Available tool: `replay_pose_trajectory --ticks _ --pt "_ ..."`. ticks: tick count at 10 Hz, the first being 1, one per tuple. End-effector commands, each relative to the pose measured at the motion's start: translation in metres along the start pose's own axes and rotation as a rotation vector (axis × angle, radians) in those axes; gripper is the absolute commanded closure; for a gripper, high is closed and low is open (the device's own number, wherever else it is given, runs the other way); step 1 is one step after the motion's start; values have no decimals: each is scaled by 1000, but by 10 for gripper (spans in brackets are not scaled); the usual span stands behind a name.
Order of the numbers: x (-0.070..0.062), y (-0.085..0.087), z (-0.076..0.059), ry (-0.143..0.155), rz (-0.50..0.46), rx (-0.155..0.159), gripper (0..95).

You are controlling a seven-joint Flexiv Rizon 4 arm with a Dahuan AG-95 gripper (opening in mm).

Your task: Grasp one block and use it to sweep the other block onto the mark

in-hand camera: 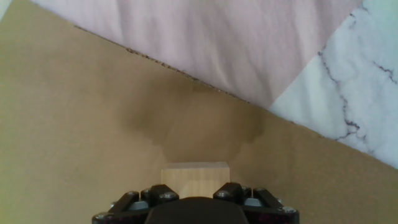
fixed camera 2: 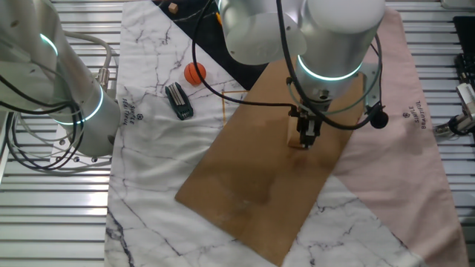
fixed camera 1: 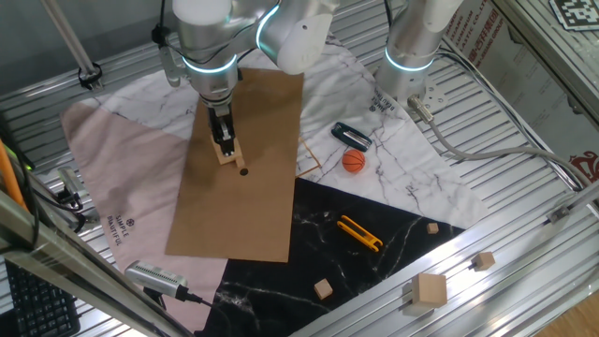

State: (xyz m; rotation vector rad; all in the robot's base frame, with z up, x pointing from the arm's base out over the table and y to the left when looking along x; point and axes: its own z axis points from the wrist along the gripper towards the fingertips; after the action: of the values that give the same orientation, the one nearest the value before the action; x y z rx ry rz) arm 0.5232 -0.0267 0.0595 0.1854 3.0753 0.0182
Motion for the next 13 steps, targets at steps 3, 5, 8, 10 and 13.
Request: replay_pose_trajectory --ticks 3,5,8,10,13 --pt "0 2 0 0 8 0 950" --pt "0 4 0 0 11 -1 950" --pt "-1 8 -1 1 19 0 950" --pt "-2 9 -1 2 19 -2 950" --pt "-2 11 -1 4 8 -7 950"
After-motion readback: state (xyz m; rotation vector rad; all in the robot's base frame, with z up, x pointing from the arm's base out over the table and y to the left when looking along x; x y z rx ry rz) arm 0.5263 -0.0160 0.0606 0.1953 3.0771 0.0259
